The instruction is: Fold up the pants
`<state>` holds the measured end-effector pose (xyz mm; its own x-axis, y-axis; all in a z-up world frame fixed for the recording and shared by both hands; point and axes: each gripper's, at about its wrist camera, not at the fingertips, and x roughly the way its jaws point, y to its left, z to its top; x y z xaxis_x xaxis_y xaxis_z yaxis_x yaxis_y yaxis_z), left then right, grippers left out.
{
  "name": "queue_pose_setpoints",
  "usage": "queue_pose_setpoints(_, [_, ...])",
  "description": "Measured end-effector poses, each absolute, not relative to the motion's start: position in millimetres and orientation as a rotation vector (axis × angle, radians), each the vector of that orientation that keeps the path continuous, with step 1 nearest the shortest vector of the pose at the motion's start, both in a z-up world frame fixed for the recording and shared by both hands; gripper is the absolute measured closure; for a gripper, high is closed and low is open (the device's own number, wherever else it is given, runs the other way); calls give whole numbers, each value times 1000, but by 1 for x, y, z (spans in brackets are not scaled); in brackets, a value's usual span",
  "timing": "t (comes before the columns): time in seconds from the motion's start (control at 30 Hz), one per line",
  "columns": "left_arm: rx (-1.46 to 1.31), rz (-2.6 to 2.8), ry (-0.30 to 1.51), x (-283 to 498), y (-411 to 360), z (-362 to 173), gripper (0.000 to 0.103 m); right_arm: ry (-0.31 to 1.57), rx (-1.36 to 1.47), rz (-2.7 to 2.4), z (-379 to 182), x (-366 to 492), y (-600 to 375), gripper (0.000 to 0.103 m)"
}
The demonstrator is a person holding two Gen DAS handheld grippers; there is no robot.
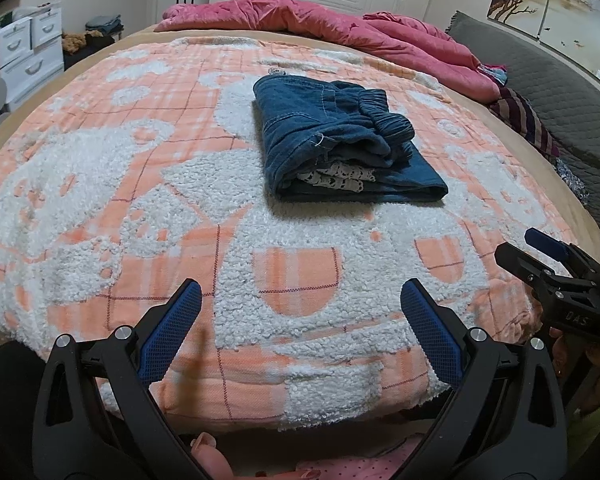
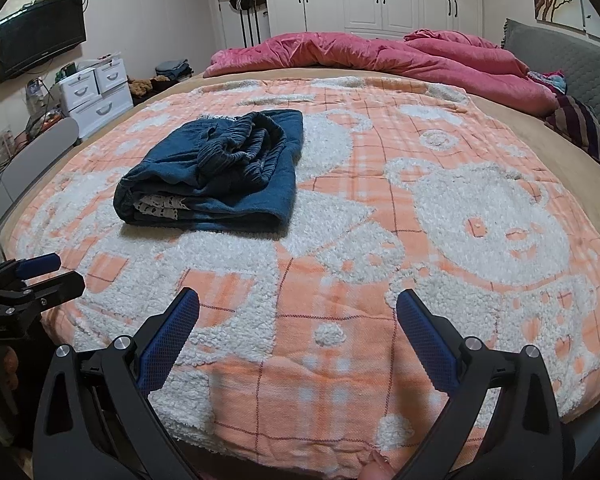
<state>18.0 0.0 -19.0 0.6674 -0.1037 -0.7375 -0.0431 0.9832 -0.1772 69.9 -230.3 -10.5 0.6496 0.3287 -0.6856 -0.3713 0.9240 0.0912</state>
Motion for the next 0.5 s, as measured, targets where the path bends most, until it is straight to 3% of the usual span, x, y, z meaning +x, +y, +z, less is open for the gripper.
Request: queue_pose_setpoints(0.5, [-175, -35, 852, 19, -2, -21, 9, 768, -60, 397, -11, 70, -231, 4])
